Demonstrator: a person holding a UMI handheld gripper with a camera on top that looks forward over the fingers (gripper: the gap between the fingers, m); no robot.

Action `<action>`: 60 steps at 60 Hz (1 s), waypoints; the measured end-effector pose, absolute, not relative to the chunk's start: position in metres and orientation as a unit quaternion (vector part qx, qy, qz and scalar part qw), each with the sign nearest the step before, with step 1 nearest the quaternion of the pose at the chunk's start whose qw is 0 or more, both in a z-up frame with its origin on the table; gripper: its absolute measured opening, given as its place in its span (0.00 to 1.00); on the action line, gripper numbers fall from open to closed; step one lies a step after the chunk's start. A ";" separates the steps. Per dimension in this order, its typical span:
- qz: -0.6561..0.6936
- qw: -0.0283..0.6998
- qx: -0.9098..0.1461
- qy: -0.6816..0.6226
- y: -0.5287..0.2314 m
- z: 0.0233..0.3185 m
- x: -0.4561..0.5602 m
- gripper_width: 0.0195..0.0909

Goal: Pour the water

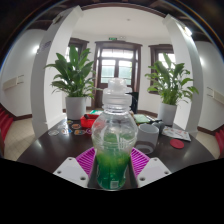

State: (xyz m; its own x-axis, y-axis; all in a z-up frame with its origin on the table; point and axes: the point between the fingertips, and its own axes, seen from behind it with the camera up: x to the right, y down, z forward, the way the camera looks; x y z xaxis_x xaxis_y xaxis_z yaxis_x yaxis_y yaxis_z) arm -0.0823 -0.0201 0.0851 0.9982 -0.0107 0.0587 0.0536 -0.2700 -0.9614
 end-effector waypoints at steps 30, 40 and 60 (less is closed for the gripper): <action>0.021 0.624 -0.781 0.013 0.007 0.088 -0.097 0.19; 0.167 0.610 -0.766 0.120 0.052 0.109 -0.131 0.19; 0.500 0.497 -0.544 0.454 0.124 0.175 -0.105 0.19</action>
